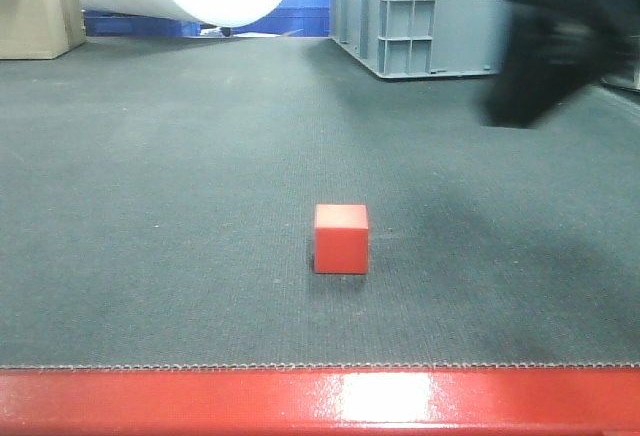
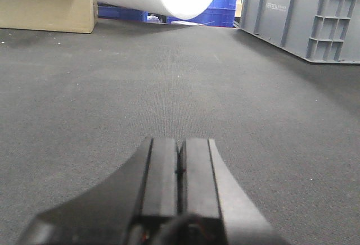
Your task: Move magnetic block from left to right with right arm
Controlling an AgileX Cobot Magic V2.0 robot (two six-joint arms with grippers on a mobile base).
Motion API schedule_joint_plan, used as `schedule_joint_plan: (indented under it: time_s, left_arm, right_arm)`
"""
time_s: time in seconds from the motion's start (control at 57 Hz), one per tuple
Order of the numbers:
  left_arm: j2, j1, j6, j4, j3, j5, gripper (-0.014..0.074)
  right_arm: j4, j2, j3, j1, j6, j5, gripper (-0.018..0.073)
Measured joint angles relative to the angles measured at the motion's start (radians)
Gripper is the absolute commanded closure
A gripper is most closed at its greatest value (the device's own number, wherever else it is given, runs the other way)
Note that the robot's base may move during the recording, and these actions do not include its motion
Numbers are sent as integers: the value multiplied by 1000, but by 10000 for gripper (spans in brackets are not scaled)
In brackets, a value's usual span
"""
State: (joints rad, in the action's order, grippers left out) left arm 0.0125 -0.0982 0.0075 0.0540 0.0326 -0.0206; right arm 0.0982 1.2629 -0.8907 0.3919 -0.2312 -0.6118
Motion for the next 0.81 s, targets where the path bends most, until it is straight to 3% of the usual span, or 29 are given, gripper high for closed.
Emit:
schedule_joint_plan:
  time_s: [0.175,0.333,0.526,0.807]
  left_arm:
    - [0,0,0,0,0,0,722]
    - [0,0,0,0,0,0,722]
    - [0,0,0,0,0,0,722]
    - [0,0,0,0,0,0,722]
  right_arm:
    - [40,-182,198,-160,162,111,494]
    - [44,-356,377,-257,211,276,494]
    - [48,-556,556,-284,217,432,494]
    - [48,-953,660,-284,219,380,494]
